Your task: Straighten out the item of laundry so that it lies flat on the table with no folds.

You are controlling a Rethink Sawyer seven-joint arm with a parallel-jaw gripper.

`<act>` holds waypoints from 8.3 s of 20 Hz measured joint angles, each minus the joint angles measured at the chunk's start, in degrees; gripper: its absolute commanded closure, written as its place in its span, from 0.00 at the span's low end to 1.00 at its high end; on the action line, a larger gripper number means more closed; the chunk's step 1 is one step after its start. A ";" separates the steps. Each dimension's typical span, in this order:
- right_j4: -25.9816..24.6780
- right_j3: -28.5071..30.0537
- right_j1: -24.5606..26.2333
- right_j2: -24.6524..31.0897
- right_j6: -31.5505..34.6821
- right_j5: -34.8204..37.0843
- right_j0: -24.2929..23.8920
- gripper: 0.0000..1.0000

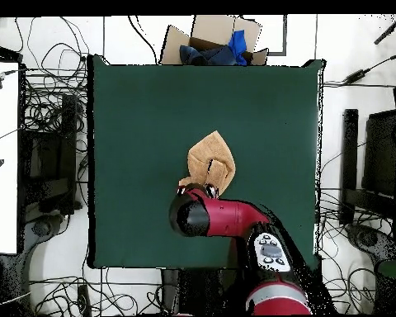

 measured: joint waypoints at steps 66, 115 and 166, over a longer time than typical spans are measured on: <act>-0.85 -2.66 5.46 -3.41 0.00 -4.96 -0.47 0.00; -21.31 -6.77 6.39 9.42 -0.09 1.52 -26.58 1.00; -29.92 -31.38 2.52 28.43 -25.02 28.96 -31.46 1.00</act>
